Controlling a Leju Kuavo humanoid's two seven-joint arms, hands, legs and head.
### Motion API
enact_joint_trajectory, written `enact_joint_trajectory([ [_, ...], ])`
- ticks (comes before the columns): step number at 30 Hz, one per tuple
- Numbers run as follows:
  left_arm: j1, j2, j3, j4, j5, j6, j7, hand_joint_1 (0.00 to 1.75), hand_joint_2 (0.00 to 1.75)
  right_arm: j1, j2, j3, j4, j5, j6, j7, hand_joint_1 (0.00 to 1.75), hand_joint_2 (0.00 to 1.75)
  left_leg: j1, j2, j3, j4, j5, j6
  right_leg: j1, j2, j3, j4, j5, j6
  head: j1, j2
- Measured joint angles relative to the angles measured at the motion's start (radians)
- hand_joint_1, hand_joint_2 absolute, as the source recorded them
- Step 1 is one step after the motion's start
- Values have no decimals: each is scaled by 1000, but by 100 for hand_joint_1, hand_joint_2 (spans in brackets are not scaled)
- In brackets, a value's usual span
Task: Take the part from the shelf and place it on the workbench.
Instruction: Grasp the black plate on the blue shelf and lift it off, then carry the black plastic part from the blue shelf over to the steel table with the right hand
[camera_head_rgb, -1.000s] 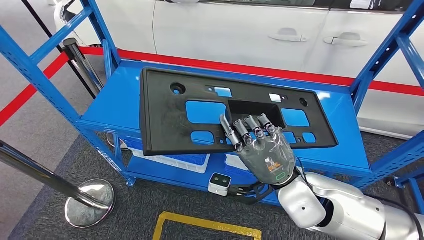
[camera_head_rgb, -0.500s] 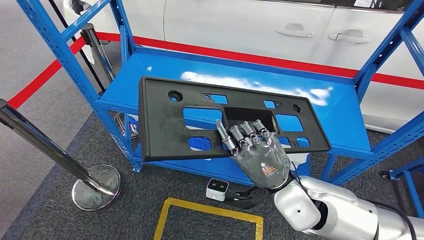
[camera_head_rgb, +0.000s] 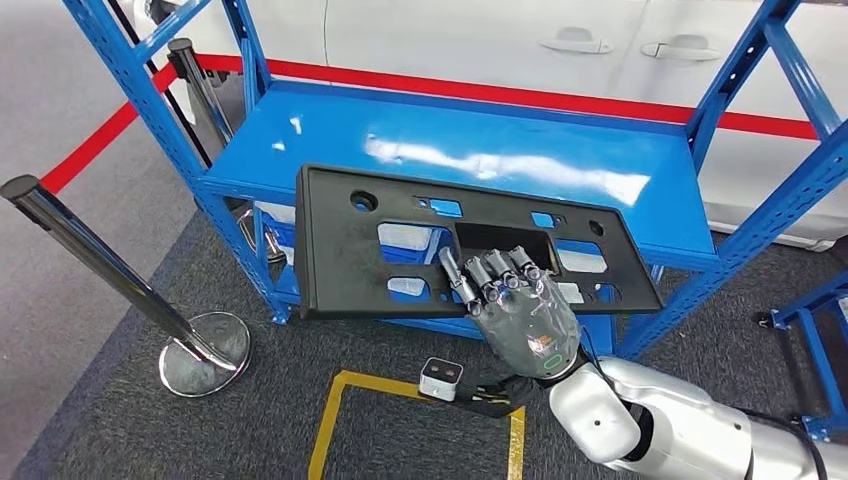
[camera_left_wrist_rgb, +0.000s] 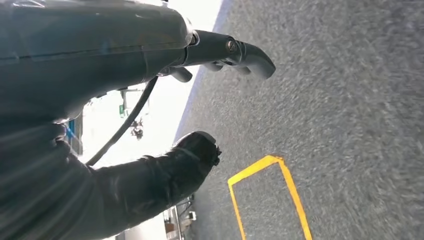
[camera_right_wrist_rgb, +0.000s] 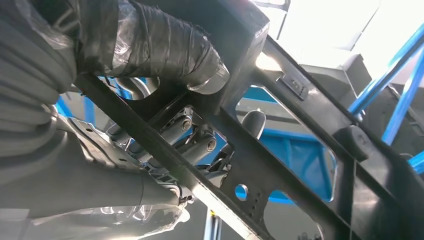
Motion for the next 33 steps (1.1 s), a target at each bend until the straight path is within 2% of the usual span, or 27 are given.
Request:
enact_joint_trajectory([
  [1, 0, 0, 2, 0, 0, 0, 0, 0, 175, 7, 4, -1, 5, 0, -3, 0, 175, 175, 2, 0, -9, 59, -34, -5, 0, 0, -16, 1, 12, 0, 0, 0],
  [2, -1, 0, 4, 0, 0, 0, 1, 0, 175, 15, 7, -1, 11, 0, -7, 0, 175, 175, 5, 0, -9, 105, -42, -9, 0, -1, -33, 3, 25, 2, 0, 0],
  [3, -1, 0, 5, 0, 0, -1, 1, 0, 175, 22, 10, -1, 16, 0, -10, 0, 175, 175, 7, 0, 3, 125, -26, -12, -1, -1, -50, 7, 36, 5, 0, 0],
  [4, -2, 0, 5, 0, 0, -1, 2, 0, 175, 29, 13, -1, 21, 0, -13, 0, 175, 175, 9, 0, 32, 110, 4, -14, -2, -2, -69, 12, 46, 9, 0, 0],
  [5, -2, 0, 6, 0, 0, -2, 3, 0, 175, 36, 16, -1, 26, 0, -16, 0, 175, 175, 11, 1, 77, 64, 30, -15, -3, -2, -85, 19, 55, 14, 0, 0],
  [6, -2, 0, 6, 0, 0, -2, 4, 0, 175, 40, 19, -1, 29, 0, -18, 0, 175, 175, 11, 0, 129, -4, 34, -15, -3, -3, -100, 26, 62, 19, 0, 0],
  [7, -2, 0, 6, 0, 0, -2, 6, 0, 175, 44, 22, -2, 33, 0, -19, 0, 175, 175, 10, -1, 176, -70, 26, -12, -3, -3, -110, 32, 68, 25, 0, 0],
  [9, -1, -1, 7, 0, 0, -2, 8, 0, 175, 49, 29, -3, 40, 0, -22, 0, 175, 175, 4, -5, 216, -145, 0, -1, -2, -4, -118, 35, 84, 37, 0, 0],
  [11, -1, -3, 7, 0, 0, -3, 12, 0, 175, 52, 34, -3, 45, 0, -25, 0, 175, 175, 3, -4, 205, -154, 14, 15, -3, -3, -120, 31, 97, 50, 0, 0],
  [12, -2, -4, 7, 0, 0, -3, 13, 0, 175, 53, 36, -2, 48, 0, -27, 0, 175, 175, 3, -2, 198, -155, 25, 23, -5, -1, -126, 37, 86, 55, 0, 0],
  [13, -2, -4, 7, 1, 0, -3, 15, 0, 175, 55, 37, -2, 51, 0, -27, 0, 175, 175, 5, 1, 189, -158, 38, 32, -7, 1, -137, 59, 53, 60, 0, 0],
  [14, -4, -5, 7, 1, 0, -4, 15, 0, 175, 57, 39, -2, 54, 0, -28, 0, 175, 175, 5, 3, 178, -160, 51, 40, -8, 4, -152, 103, 3, 63, 0, 0],
  [16, -4, -6, 7, 1, 0, -4, 16, 0, 175, 62, 45, -1, 60, 0, -28, 0, 175, 175, 3, 6, 149, -158, 74, 48, -9, 7, -183, 228, -92, 68, 0, 0],
  [17, -4, -7, 8, 1, 0, -5, 16, 0, 175, 66, 48, 0, 64, 0, -29, 0, 175, 175, 1, 6, 132, -156, 85, 48, -10, 7, -189, 283, -110, 69, 0, 0],
  [18, -4, -8, 8, 1, 0, -5, 16, 0, 175, 69, 51, 1, 68, 0, -29, 0, 175, 175, 0, 7, 115, -153, 96, 48, -10, 8, -180, 310, -103, 69, 0, 0],
  [19, -3, -9, 9, 1, 0, -5, 16, 0, 175, 72, 55, 2, 72, 0, -29, 0, 175, 175, -1, 6, 98, -149, 106, 47, -9, 8, -157, 306, -79, 67, 0, 0],
  [20, -3, -10, 10, 1, 0, -5, 16, 0, 175, 74, 59, 2, 76, 0, -30, 0, 175, 175, -2, 6, 82, -145, 115, 45, -9, 8, -116, 268, -53, 63, 0, 0],
  [21, -4, -12, 11, 1, 0, -5, 16, 0, 175, 75, 63, 2, 80, 0, -31, 0, 175, 175, -3, 5, 69, -141, 123, 42, -7, 9, -60, 203, -43, 57, 0, 0],
  [23, -4, -15, 13, 1, 0, -5, 16, 0, 175, 75, 70, 1, 85, 0, -33, 0, 175, 175, -5, 5, 56, -137, 140, 32, -1, 9, 36, 70, -57, 45, 0, 0],
  [24, -4, -16, 13, 1, 0, -5, 17, 0, 175, 75, 73, 0, 88, 0, -35, 0, 175, 175, -4, 6, 54, -139, 148, 26, 4, 10, 58, 31, -68, 41, 0, 0],
  [26, -2, -16, 14, 1, 0, -4, 18, 0, 175, 77, 80, 0, 94, 0, -37, 0, 175, 175, -3, 10, 51, -146, 165, 14, 5, 11, 52, 13, -55, 30, 1, 0],
  [27, -2, -17, 15, 1, 0, -4, 18, 0, 175, 78, 85, 0, 97, 0, -38, 0, 175, 175, -2, 10, 45, -142, 157, 8, 3, 13, 44, 7, -43, 23, 1, 0],
  [28, -2, -17, 16, 1, 0, -3, 19, 0, 175, 79, 89, 0, 101, 0, -39, 0, 175, 175, -1, 10, 35, -125, 131, 3, 0, 14, 32, 3, -28, 15, 1, 0],
  [29, -2, -17, 17, 1, 0, -2, 19, 0, 175, 80, 94, 0, 103, 0, -39, 0, 175, 175, -1, 9, 23, -91, 86, -1, -3, 17, 20, 0, -13, 8, 1, 0],
  [31, -3, -18, 20, 1, 0, -1, 19, 0, 175, 84, 100, 0, 109, 0, -39, 0, 175, 175, 1, 8, -1, 28, -16, -9, -1, 24, -12, 3, 13, 1, 1, 0],
  [32, -4, -18, 21, 1, 0, -1, 19, 0, 175, 86, 101, 0, 111, 0, -39, 0, 175, 175, 2, 7, -6, 86, -42, -12, 0, 29, -29, 5, 25, 1, 1, 0],
  [33, -5, -18, 23, 1, 0, -1, 19, 0, 175, 88, 102, 0, 114, 0, -39, 0, 175, 175, 3, 7, 0, 121, -44, -14, 0, 34, -47, 9, 37, 3, 1, 0],
])
